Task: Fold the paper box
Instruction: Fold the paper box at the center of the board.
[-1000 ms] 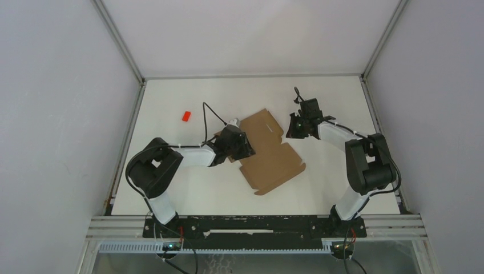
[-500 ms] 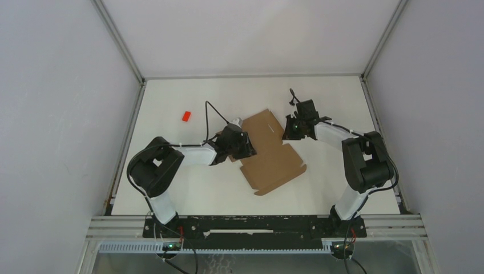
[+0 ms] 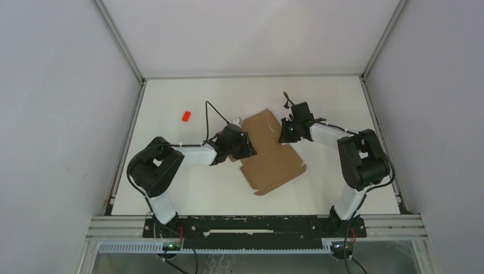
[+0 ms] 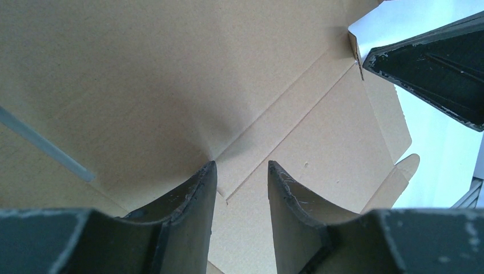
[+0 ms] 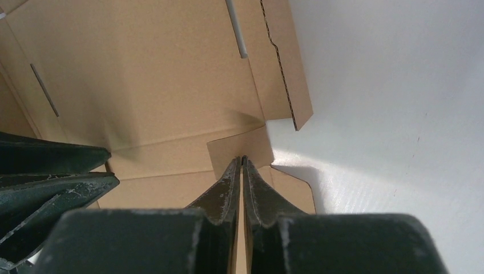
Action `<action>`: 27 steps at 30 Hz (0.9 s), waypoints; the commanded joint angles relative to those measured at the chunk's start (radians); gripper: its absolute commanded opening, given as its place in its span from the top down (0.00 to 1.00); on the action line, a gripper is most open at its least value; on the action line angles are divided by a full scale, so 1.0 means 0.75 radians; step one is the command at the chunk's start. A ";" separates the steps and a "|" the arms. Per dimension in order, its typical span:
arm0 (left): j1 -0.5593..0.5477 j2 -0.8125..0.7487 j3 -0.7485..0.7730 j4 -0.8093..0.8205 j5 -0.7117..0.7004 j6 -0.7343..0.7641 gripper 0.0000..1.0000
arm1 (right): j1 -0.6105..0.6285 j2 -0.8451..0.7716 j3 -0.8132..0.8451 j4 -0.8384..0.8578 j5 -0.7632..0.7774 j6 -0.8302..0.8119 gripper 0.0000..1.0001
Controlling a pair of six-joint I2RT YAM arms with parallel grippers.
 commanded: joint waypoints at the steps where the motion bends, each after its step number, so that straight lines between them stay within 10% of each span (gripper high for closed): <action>1: -0.033 0.076 -0.026 -0.192 0.026 0.045 0.55 | 0.016 0.023 0.068 0.028 0.006 -0.026 0.89; 27: -0.045 0.070 -0.032 -0.193 0.047 0.071 0.55 | 0.161 0.228 0.167 -0.018 0.190 -0.035 0.88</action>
